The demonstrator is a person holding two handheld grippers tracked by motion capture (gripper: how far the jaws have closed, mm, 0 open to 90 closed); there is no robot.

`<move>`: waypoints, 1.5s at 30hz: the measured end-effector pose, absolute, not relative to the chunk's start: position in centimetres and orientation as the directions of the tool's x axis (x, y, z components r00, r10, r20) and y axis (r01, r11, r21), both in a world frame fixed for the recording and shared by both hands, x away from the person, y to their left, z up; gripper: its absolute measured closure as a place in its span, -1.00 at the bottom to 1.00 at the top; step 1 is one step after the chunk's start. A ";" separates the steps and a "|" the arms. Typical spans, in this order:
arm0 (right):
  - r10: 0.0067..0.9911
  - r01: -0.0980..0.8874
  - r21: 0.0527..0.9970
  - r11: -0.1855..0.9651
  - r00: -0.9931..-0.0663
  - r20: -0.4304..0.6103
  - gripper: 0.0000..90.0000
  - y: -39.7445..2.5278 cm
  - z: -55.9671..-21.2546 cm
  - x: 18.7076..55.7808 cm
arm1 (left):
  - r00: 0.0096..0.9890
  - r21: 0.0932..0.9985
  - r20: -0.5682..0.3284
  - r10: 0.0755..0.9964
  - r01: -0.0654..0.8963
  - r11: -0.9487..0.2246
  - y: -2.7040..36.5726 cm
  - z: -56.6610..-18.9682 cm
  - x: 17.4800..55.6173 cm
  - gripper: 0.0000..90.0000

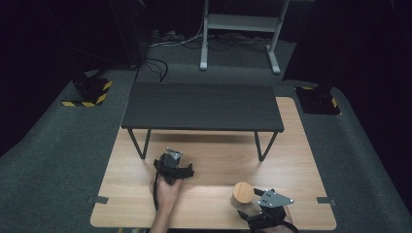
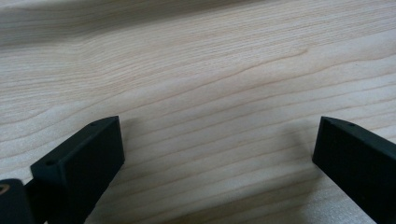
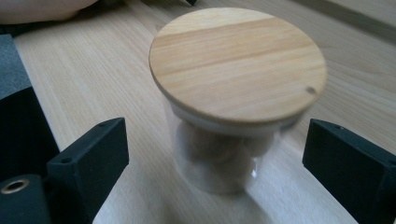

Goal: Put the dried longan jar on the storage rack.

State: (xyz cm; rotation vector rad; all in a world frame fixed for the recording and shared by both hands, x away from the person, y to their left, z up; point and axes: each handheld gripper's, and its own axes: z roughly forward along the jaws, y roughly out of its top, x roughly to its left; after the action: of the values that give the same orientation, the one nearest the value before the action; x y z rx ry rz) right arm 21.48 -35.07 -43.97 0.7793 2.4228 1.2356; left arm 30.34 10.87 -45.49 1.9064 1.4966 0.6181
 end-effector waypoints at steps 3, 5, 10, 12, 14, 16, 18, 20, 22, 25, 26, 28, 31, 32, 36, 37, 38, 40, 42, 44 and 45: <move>0.593 0.329 0.815 0.477 -0.805 -0.022 -0.83 -34.5 -44.3 22.0 | 0.245 0.722 -0.018 0.969 0.674 -0.157 10.9 -45.5 30.3 -0.96; 0.591 0.330 0.814 0.477 -0.806 -0.020 -0.82 -34.4 -44.4 22.2 | 0.245 0.722 -0.018 0.969 0.674 -0.157 10.9 -45.5 30.3 -0.96; 0.597 0.319 0.819 0.477 -0.801 -0.036 -0.69 -34.0 -44.6 22.1 | 0.245 0.722 -0.019 0.969 0.674 -0.156 10.9 -45.5 30.3 -0.95; 0.598 0.314 0.822 0.475 -0.800 -0.040 -0.62 -34.0 -44.7 22.1 | 0.245 0.722 -0.019 0.969 0.674 -0.156 10.9 -45.5 30.3 -0.96; 0.601 0.310 0.826 0.471 -0.798 -0.043 -0.54 -34.1 -44.8 22.0 | 0.245 0.722 -0.019 0.969 0.674 -0.156 10.9 -45.5 30.3 -0.95; 0.604 0.308 0.828 0.468 -0.795 -0.046 -0.49 -34.2 -44.8 21.9 | 0.245 0.722 -0.019 0.969 0.674 -0.156 10.9 -45.5 30.3 -0.95; 0.606 0.306 0.832 0.463 -0.794 -0.045 -0.46 -34.3 -44.9 21.8 | 0.245 0.722 -0.019 0.969 0.674 -0.156 10.9 -45.5 30.3 -0.95; 0.606 0.305 0.833 0.462 -0.794 -0.045 -0.46 -34.3 -44.9 21.8 | 0.245 0.722 -0.019 0.969 0.674 -0.156 10.9 -45.5 30.3 -0.96; 0.608 0.305 0.834 0.460 -0.793 -0.045 -0.45 -34.3 -45.0 21.7 | 0.245 0.722 -0.019 0.969 0.674 -0.156 10.9 -45.5 30.3 -0.95; 0.608 0.305 0.836 0.457 -0.792 -0.044 -0.45 -34.4 -45.0 21.7 | 0.245 0.722 -0.019 0.969 0.674 -0.156 10.9 -45.5 30.3 -0.95; 0.609 0.306 0.836 0.456 -0.792 -0.042 -0.45 -34.4 -45.0 21.7 | 0.245 0.722 -0.018 0.969 0.674 -0.157 10.9 -45.5 30.3 -0.96; 0.609 0.306 0.836 0.455 -0.792 -0.042 -0.45 -34.4 -45.0 21.7 | 0.245 0.722 -0.019 0.969 0.674 -0.156 10.9 -45.5 30.3 -0.95; 0.607 0.302 0.838 0.455 -0.793 -0.044 -0.45 -34.4 -45.1 21.6 | 0.245 0.722 -0.019 0.969 0.674 -0.156 10.9 -45.5 30.3 -0.95; 0.606 0.300 0.838 0.456 -0.794 -0.046 -0.45 -34.4 -45.1 21.6 | 0.245 0.722 -0.019 0.969 0.674 -0.156 10.9 -45.5 30.3 -0.95; 0.602 0.293 0.839 0.459 -0.797 -0.052 -0.45 -34.3 -44.9 21.5 | 0.245 0.722 -0.019 0.969 0.674 -0.156 10.9 -45.5 30.3 -0.95; 0.600 0.291 0.839 0.459 -0.798 -0.052 -0.45 -34.3 -44.9 21.5 | 0.245 0.722 -0.019 0.969 0.674 -0.157 10.9 -45.5 30.3 -0.95; 0.598 0.292 0.840 0.458 -0.800 -0.049 -0.45 -34.3 -44.8 21.6 | 0.245 0.722 -0.019 0.969 0.674 -0.156 10.9 -45.5 30.3 -0.95; 0.596 0.289 0.843 0.453 -0.802 -0.044 -0.45 -34.4 -44.5 21.7 | 0.245 0.722 -0.019 0.969 0.674 -0.156 10.9 -45.5 30.3 -0.95; 0.592 0.283 0.849 0.446 -0.805 -0.043 -0.45 -34.5 -44.1 21.9 | 0.245 0.722 -0.019 0.969 0.674 -0.156 10.9 -45.5 30.3 -0.95; 0.590 0.278 0.854 0.439 -0.807 -0.040 -0.45 -34.6 -43.5 22.3 | 0.245 0.722 -0.019 0.969 0.674 -0.156 10.9 -45.5 30.3 -0.95; 0.589 0.276 0.856 0.437 -0.807 -0.041 -0.45 -34.7 -43.3 22.4 | 0.245 0.722 -0.019 0.969 0.674 -0.156 10.9 -45.5 30.3 -0.95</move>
State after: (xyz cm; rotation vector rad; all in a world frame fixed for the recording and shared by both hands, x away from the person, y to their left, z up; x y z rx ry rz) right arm 22.40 -34.70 -43.26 0.7399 2.3607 1.3141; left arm 30.34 10.89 -45.49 1.9057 1.4965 0.6174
